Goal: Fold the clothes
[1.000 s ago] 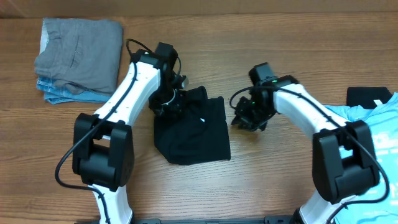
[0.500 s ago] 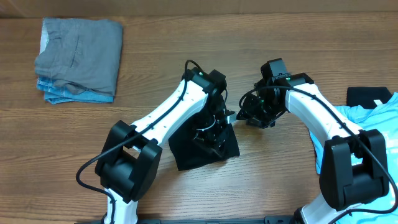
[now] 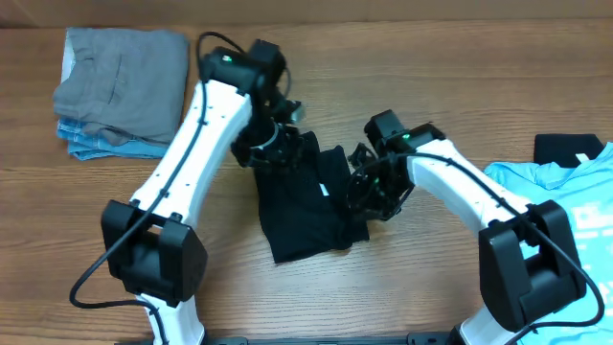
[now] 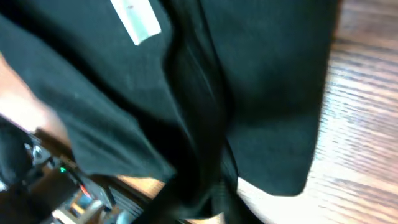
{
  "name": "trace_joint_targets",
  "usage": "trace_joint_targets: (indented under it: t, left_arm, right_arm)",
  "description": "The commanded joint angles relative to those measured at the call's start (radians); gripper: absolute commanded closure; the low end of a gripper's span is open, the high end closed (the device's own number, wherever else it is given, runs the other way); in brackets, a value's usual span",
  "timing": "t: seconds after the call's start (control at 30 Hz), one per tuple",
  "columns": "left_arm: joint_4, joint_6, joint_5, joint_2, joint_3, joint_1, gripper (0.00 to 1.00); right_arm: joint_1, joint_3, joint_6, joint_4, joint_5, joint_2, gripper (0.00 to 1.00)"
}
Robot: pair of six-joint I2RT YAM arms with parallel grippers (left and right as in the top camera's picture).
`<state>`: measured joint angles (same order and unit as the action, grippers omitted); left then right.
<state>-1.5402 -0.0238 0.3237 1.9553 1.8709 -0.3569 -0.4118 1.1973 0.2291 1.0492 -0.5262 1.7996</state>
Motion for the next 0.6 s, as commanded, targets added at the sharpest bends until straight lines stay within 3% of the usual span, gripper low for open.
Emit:
trace_joint_targets:
  t: [0.0, 0.13, 0.23, 0.27, 0.3, 0.33, 0.47, 0.53, 0.57]
  left_arm:
    - [0.001, -0.013, -0.021, -0.02, 0.017, 0.041, 0.4]
    - [0.009, -0.005, -0.031, -0.02, 0.017, 0.044, 0.38]
    - [0.015, -0.006, -0.046, -0.02, 0.016, 0.042, 0.37]
    - [0.019, -0.006, -0.046, -0.02, 0.016, 0.042, 0.37]
    - [0.024, -0.006, -0.046, -0.02, 0.016, 0.042, 0.37]
    - [0.026, -0.006, -0.046, -0.02, 0.016, 0.042, 0.37]
    - [0.026, -0.006, -0.046, -0.02, 0.016, 0.042, 0.35]
    - [0.027, -0.005, -0.047, -0.02, 0.016, 0.042, 0.34]
    - [0.027, -0.006, -0.046, -0.02, 0.016, 0.042, 0.34]
  right_arm:
    - [0.002, -0.005, 0.011, -0.019, 0.052, -0.03, 0.96]
    - [0.088, 0.075, 0.071, 0.061, 0.306, -0.051, 0.96]
    - [0.143, 0.087, 0.082, 0.1, 0.343, -0.059, 0.96]
    - [0.151, 0.084, 0.082, 0.108, 0.342, -0.058, 0.92]
    - [0.153, 0.084, 0.077, 0.114, 0.343, -0.058, 0.62]
    - [0.153, 0.084, 0.061, 0.118, 0.343, -0.058, 0.47]
    - [0.179, 0.136, 0.051, 0.101, 0.401, -0.059, 0.47]
    - [0.205, 0.228, -0.042, 0.044, 0.321, -0.059, 0.59]
    - [0.206, 0.247, -0.093, 0.019, 0.269, -0.059, 0.6]
